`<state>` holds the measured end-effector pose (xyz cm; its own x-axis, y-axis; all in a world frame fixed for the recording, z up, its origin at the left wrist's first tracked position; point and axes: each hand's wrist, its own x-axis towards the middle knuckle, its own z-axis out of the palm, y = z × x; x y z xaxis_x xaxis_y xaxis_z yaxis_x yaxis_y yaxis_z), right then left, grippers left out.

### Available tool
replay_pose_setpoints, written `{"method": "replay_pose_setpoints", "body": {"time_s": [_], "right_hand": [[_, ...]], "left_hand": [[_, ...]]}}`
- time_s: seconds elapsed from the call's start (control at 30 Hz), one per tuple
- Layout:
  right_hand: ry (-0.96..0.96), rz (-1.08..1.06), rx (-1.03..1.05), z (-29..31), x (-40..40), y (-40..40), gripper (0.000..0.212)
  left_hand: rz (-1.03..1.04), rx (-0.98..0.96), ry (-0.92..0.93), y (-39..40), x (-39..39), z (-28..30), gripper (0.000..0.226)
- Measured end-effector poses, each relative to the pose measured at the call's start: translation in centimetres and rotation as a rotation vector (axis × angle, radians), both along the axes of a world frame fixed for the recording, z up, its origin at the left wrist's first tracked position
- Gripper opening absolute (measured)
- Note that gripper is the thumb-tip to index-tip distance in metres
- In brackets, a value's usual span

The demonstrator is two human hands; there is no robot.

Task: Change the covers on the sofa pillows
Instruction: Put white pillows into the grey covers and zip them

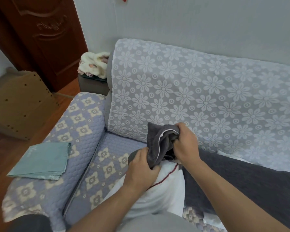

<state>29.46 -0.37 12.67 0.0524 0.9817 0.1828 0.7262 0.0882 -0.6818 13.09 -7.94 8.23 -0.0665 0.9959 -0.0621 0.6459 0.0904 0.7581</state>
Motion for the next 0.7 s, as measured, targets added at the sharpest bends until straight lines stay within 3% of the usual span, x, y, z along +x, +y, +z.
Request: {"method": "replay_pose_setpoints", "body": {"time_s": [0.13, 0.23, 0.3, 0.37, 0.47, 0.53, 0.63, 0.7], "right_hand": [[-0.158, 0.217, 0.028, 0.0, -1.3, -0.1, 0.021], [-0.369, 0.415, 0.076, -1.0, -1.2, -0.8, 0.024], [-0.515, 0.389, 0.089, -2.3, 0.4, -0.5, 0.027], [-0.571, 0.213, 0.044, -3.8, 2.6, -0.2, 0.031], [-0.435, -0.036, -0.043, -5.0, 4.5, -0.3, 0.034], [-0.202, -0.167, -0.063, -5.0, 4.2, -0.4, 0.042], [0.209, -0.286, -0.119, -3.9, 2.6, -0.6, 0.043], [0.239, -0.19, -0.113, -3.5, 1.3, -1.2, 0.044]], "left_hand": [[0.081, -0.093, 0.166, 1.3, 0.5, 0.6, 0.04], [0.255, -0.179, 0.097, 2.0, -0.5, 0.3, 0.037], [0.338, -0.15, 0.028, 1.6, -1.0, 0.2, 0.033], [0.291, -0.069, 0.057, 0.7, -1.2, 0.2, 0.024], [0.045, 0.015, 0.166, 0.1, -0.9, 0.1, 0.058], [-0.044, 0.068, 0.195, 0.4, -1.1, 0.0, 0.069], [-0.109, 0.174, 0.265, 0.6, -1.4, -0.8, 0.046], [-0.102, 0.292, 0.274, 0.4, -1.5, -1.6, 0.018]]}}
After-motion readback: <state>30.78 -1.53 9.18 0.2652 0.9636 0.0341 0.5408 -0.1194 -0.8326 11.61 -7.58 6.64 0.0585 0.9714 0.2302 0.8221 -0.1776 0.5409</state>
